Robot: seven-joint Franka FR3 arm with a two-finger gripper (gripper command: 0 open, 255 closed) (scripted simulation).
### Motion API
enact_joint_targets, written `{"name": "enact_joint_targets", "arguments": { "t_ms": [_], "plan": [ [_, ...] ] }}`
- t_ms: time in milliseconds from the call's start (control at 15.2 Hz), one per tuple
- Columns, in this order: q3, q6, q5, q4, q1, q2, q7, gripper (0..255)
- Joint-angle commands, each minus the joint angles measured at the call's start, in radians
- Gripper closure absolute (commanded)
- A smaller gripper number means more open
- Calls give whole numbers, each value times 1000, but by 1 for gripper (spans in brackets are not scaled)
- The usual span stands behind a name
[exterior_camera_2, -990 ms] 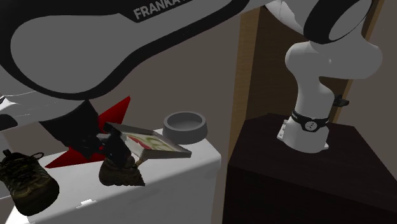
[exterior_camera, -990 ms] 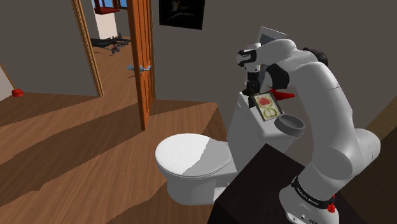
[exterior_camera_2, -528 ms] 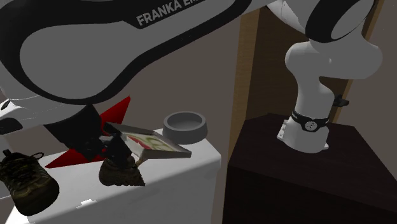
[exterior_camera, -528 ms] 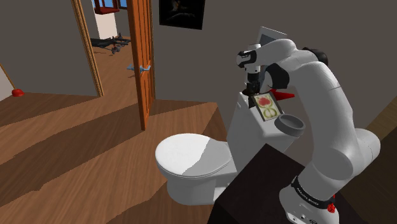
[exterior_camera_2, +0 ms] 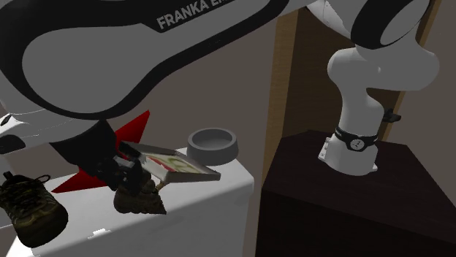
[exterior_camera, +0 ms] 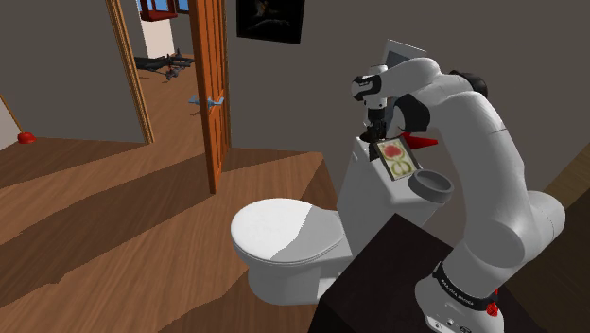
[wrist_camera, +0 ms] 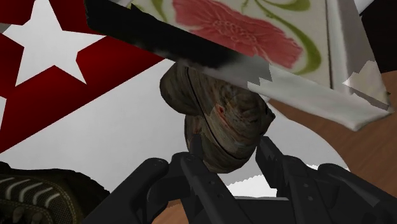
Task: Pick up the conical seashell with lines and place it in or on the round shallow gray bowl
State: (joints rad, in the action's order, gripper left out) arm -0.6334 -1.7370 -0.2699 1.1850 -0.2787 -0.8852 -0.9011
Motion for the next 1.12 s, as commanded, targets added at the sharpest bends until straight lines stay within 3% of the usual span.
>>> {"name": "enact_joint_targets", "arguments": {
  "t_ms": [0, 1056],
  "plan": [
    [0, 0, 0, 0, 0, -1, 0, 255],
    [-19, 153, 23, -114, -17, 48, -4, 255]
  ]
}}
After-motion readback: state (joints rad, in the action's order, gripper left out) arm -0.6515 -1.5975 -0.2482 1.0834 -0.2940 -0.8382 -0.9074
